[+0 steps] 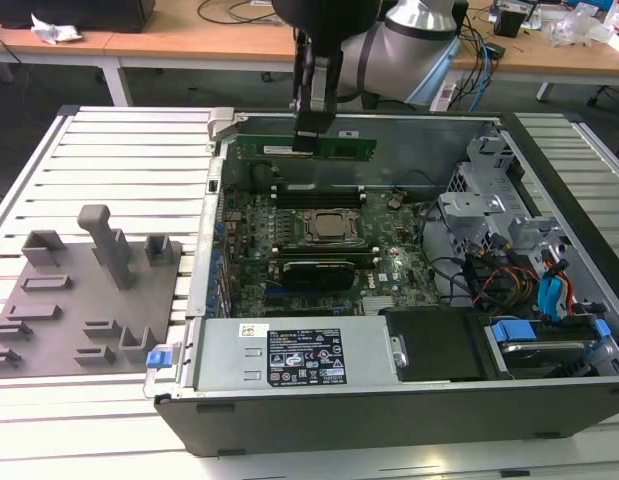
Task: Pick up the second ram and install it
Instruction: 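Pick up the second ram and move it above second insertion slot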
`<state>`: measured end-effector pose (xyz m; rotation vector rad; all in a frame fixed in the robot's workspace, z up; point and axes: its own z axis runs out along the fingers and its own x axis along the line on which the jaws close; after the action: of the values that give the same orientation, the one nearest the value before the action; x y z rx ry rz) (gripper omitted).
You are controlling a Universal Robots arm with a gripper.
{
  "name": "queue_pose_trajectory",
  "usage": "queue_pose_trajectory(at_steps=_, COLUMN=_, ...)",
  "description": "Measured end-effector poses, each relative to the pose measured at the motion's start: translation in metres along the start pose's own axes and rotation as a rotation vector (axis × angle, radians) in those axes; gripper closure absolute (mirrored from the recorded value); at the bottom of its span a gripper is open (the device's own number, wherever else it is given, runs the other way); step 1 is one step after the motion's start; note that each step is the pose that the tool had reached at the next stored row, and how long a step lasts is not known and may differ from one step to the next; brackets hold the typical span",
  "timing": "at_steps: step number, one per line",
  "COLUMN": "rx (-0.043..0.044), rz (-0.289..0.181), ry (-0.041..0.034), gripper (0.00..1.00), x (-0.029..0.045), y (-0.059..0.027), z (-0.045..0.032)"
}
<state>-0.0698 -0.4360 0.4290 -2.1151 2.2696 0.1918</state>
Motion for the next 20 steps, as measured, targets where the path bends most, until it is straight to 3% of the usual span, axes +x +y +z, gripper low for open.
queue_pose_trajectory(at_steps=11, rx=-0.0028, rz=0.0, ry=0.0002, gripper=0.87, x=-0.0032, y=-0.0175, z=0.0015)
queue_pose_trajectory(at_steps=15, rx=-0.0048, rz=0.001, ry=0.0003, gripper=0.87, x=-0.0054, y=-0.0314, z=0.0027)
queue_pose_trajectory(at_steps=20, rx=-0.0064, rz=0.001, ry=0.0004, gripper=0.87, x=-0.0071, y=-0.0417, z=0.0036)
